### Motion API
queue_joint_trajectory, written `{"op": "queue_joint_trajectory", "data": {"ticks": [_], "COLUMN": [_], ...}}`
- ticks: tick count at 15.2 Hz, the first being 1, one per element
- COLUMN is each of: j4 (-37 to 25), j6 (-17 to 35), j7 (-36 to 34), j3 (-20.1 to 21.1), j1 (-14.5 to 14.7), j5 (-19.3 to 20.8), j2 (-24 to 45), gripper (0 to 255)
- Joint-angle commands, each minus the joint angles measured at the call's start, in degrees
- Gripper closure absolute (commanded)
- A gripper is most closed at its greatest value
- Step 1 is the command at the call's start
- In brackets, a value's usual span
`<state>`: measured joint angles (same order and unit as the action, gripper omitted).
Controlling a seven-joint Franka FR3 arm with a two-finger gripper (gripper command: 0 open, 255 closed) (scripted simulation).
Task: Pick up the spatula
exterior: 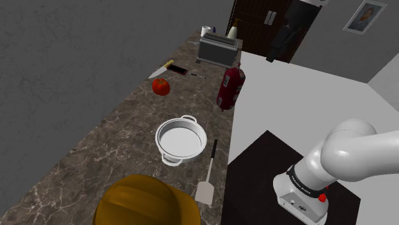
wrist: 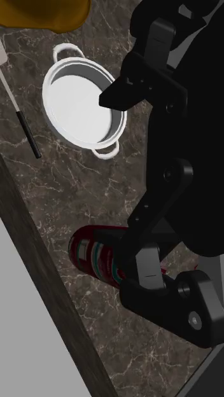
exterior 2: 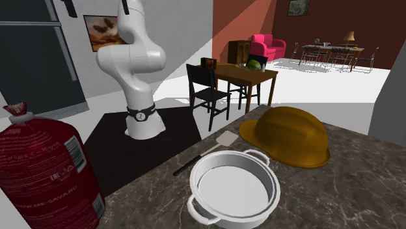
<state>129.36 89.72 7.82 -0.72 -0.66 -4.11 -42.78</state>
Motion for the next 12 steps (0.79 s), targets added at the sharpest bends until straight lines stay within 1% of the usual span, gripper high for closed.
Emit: {"op": "queue_joint_trajectory", "data": {"ticks": [1,7,12], "j4": [0.0,13.72,22.84], "j6": [0.0,6.7,12.23], "j7": [0.0,-13.83,-25.76], "j3": [0.0,7.06,14.41], "j1": [0.0,-1.92,-2.33], "j5": [0.0,-3.82,-8.8], "j2": [0.0,-7.79,-12.03], "gripper": [0,0,0]}}
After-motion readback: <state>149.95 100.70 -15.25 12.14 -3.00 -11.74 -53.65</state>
